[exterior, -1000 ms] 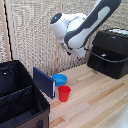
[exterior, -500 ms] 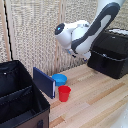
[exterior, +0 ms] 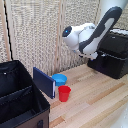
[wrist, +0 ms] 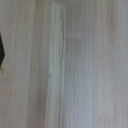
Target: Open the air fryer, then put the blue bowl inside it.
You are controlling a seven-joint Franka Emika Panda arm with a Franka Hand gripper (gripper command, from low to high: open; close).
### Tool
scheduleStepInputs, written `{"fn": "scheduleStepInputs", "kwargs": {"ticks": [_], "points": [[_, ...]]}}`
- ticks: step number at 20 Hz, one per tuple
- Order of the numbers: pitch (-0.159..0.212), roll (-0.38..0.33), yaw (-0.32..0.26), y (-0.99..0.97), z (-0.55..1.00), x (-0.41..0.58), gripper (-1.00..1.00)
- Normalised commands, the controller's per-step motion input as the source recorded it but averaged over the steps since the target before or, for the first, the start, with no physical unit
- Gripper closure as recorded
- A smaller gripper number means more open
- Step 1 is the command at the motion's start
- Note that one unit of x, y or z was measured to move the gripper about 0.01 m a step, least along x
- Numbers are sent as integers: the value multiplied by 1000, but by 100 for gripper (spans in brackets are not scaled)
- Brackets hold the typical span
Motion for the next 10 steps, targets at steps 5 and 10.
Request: {"fn": "scheduleStepInputs", "kwargs": {"ticks": [5, 10], "points": [[-70, -33, 69, -758, -279, -213, -100], [-46, -13, 102, -773, -202, -143, -100]]}}
